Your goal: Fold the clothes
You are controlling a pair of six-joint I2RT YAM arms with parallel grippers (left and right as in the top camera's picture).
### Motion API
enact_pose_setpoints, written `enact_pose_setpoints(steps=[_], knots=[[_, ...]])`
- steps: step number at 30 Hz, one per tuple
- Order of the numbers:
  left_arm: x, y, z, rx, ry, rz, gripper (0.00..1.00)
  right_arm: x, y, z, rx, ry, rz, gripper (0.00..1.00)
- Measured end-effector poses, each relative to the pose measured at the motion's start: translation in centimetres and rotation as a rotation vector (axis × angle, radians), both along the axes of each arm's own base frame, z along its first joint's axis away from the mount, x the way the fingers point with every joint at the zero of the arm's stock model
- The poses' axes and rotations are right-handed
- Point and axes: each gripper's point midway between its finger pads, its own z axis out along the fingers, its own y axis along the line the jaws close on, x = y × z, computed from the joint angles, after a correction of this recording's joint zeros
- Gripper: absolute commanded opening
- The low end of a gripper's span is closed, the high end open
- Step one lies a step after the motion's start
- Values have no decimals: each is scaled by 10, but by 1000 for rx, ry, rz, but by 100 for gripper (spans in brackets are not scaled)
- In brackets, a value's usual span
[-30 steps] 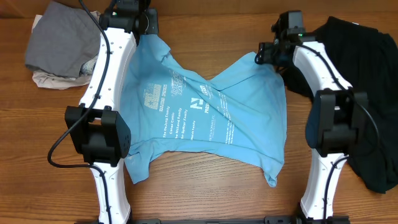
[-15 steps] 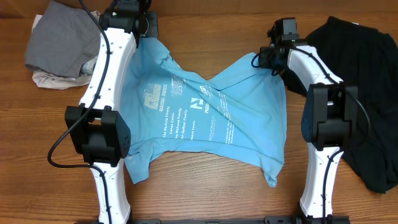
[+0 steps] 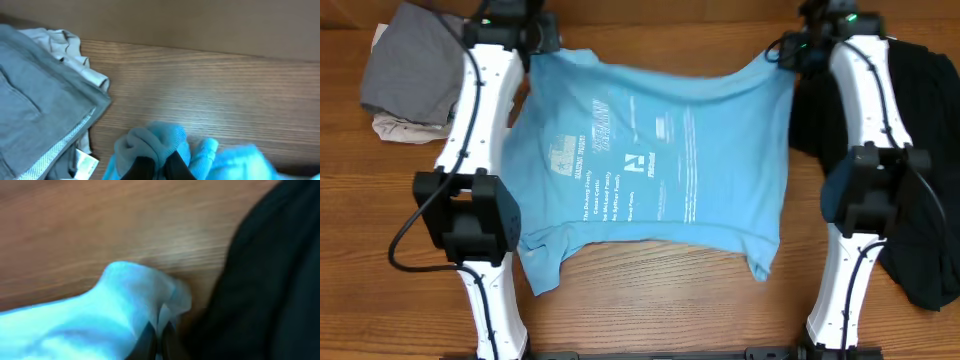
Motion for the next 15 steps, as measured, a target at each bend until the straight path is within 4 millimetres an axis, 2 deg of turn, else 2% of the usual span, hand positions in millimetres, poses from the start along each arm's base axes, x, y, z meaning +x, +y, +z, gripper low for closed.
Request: enact_pose_setpoints(steps=[4,5,7,9,13,15], knots=[[-1,24,-2,-49,14,19,13,-32,1,28,42,93,1,4],[-3,26,-4,-52,22,20,13,-42,3,32,53,124,4,4],[-13,25,-12,-65,75,14,6,-59,9,49,76,159,13,4],[-22,23,-19,-72,122,13,4,-79,13,55,89,220,14,4],[-45,22,-26,-78,216,12,4,-82,15,58,109,227,3,4],[-57,22,-21,-79,246,12,4,-82,16,60,120,225,-10,4]])
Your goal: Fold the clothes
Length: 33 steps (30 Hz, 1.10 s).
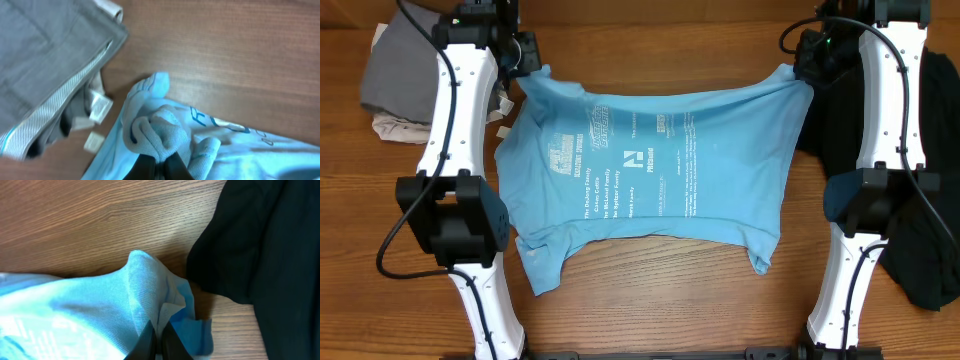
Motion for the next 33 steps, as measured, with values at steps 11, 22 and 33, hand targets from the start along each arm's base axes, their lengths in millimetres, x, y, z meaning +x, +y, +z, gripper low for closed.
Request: enact_pose_setpoints(steps=[11,22,33], knots=[[-62,4,26,22,134,10,4,-64,12,39,17,31,-34,4],[-66,17,-29,93,205,37,4,-101,18,-88,21,290,-38,4],[-68,19,-72,106,225,35,49,-119,19,-130,21,345,-37,17]])
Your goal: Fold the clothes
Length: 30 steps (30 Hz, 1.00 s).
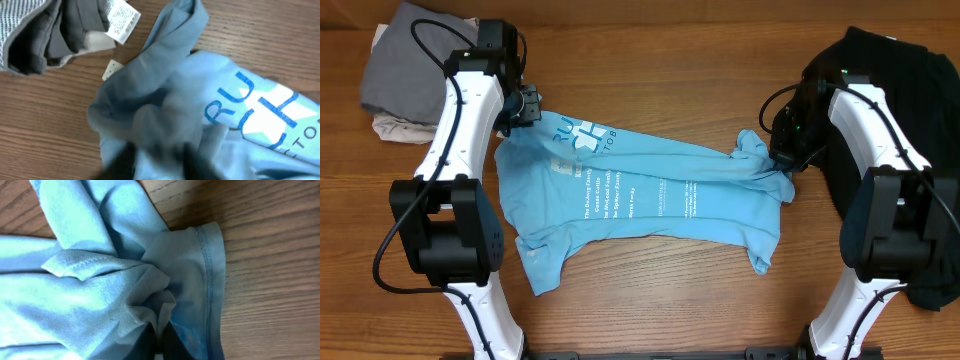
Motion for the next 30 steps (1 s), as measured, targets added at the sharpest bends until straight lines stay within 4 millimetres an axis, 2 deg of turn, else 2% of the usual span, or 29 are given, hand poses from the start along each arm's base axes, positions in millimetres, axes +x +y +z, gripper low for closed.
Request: enact_pose_setpoints(steps=[5,7,10,11,12,15,17,19,21,23,26,28,30], knots=[[1,-1,0,-4,-2,-7,56,-3,0,1,2,13,-1,20],[-2,-5,2,-25,9,-13,60,-3,0,13,1,22,3,21],[1,-10,28,-56,-4,-25,63,17,-1,56,-3,-57,14,27],[2,-12,45,-63,-18,-28,64,24,-2,71,-5,-89,17,30],[6,-13,67,-67,-50,-33,64,30,-2,95,-8,-138,19,31],[3,-15,107,-72,-90,-54,65,25,-2,150,-13,-220,28,36],[0,-16,136,-73,-132,-67,67,23,-1,193,-18,-338,38,37],[-8,-16,158,-74,-152,-79,70,11,0,234,-22,-452,40,38],[-15,-17,174,-74,-170,-87,70,-5,1,261,-23,-526,32,39],[-26,-17,185,-73,-177,-90,68,-17,2,280,-22,-581,21,45],[-48,-17,201,-75,-169,-90,63,-46,4,315,-18,-686,-13,60],[-65,-21,208,-80,-153,-96,63,-67,5,326,-15,-724,-30,63],[-73,-30,219,-85,-178,-111,64,-101,6,330,-3,-741,-74,67]])
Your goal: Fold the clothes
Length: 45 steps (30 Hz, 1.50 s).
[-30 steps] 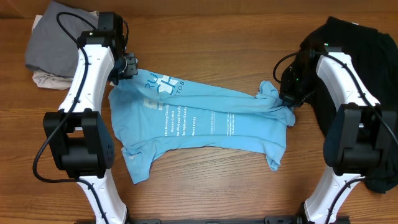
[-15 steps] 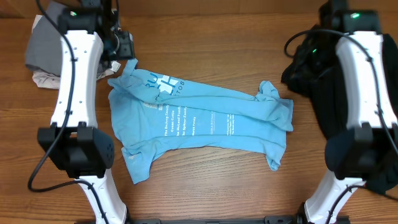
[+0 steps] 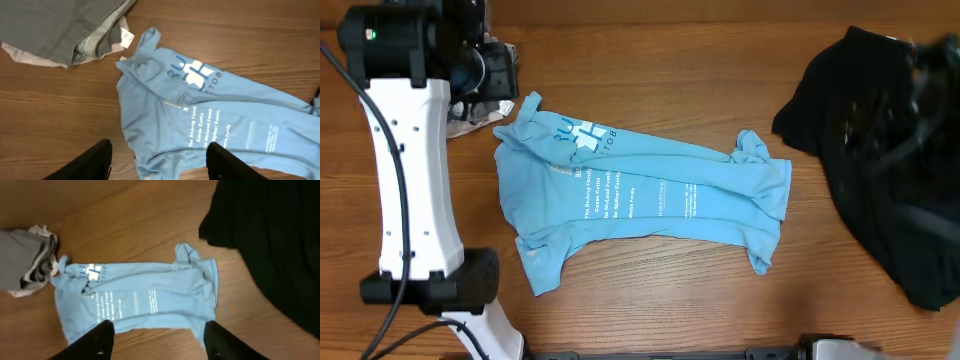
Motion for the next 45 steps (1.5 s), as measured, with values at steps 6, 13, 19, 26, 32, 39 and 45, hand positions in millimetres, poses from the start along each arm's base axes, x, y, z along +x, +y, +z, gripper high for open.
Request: enact_pose_setpoints(steps=[6,13,19,26,32,39,45], knots=[[-36,-44,-18,4,92,-74,67,-58,2,-62,54,171,-81,72],[-85,-56,-96,55,306,-27,67,-73,7,-181,113,506,-146,72],[-140,-65,-178,50,371,6,65,-75,16,-235,163,574,-142,72],[-217,-56,-271,16,508,85,65,-71,17,-240,173,559,-136,72],[-235,-52,-298,-2,544,152,66,-68,17,-239,169,543,-124,73],[-226,-54,-299,-37,508,268,62,-63,17,-239,167,523,-117,73],[-204,-38,-309,37,407,397,51,-61,17,-238,165,512,-112,73]])
